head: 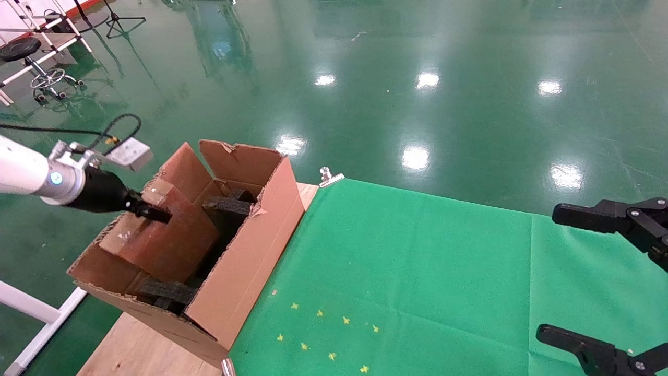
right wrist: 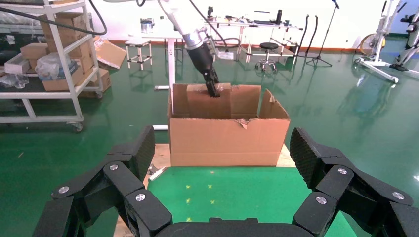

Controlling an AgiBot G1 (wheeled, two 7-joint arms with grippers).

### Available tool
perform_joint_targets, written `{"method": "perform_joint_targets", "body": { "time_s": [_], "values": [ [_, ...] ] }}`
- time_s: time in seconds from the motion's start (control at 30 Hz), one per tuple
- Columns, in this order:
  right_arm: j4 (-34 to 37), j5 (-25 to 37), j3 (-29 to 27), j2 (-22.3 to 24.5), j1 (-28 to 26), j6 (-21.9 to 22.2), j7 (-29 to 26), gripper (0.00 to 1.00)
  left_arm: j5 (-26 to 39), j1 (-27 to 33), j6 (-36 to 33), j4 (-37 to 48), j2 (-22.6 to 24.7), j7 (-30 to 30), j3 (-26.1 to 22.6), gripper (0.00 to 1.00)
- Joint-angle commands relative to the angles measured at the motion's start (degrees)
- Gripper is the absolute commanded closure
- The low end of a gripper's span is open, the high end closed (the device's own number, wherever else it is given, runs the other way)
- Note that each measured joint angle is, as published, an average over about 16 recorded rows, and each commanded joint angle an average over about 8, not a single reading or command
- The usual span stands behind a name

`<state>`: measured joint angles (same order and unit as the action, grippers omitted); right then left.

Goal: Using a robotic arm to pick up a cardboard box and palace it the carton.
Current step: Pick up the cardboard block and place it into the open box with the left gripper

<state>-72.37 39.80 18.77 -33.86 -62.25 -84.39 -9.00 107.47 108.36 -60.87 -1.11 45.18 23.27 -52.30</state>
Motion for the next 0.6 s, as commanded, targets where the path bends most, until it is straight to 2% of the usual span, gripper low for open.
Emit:
{"method": "perform_joint_targets", "body": {
  "time_s": [0.03, 0.47, 0.6],
  "values": [
    [0.0, 0.0, 0.0, 0.0, 0.0, 0.0, 0.0, 0.0, 0.08, -0.77, 0.7, 0.43, 0.25, -0.1, -0.06, 1.0],
    [0.0, -0.01, 0.01, 0.01, 0.0, 0.01, 0.01, 0.0, 1.15, -4.65, 4.72, 1.91, 2.29, 2.11, -0.81, 0.99],
    [0.0, -0.01, 0.01, 0.01, 0.0, 0.01, 0.01, 0.0, 1.15, -5.51, 6.46, 1.94, 2.53, 2.63, -0.83, 0.5]
  ]
}}
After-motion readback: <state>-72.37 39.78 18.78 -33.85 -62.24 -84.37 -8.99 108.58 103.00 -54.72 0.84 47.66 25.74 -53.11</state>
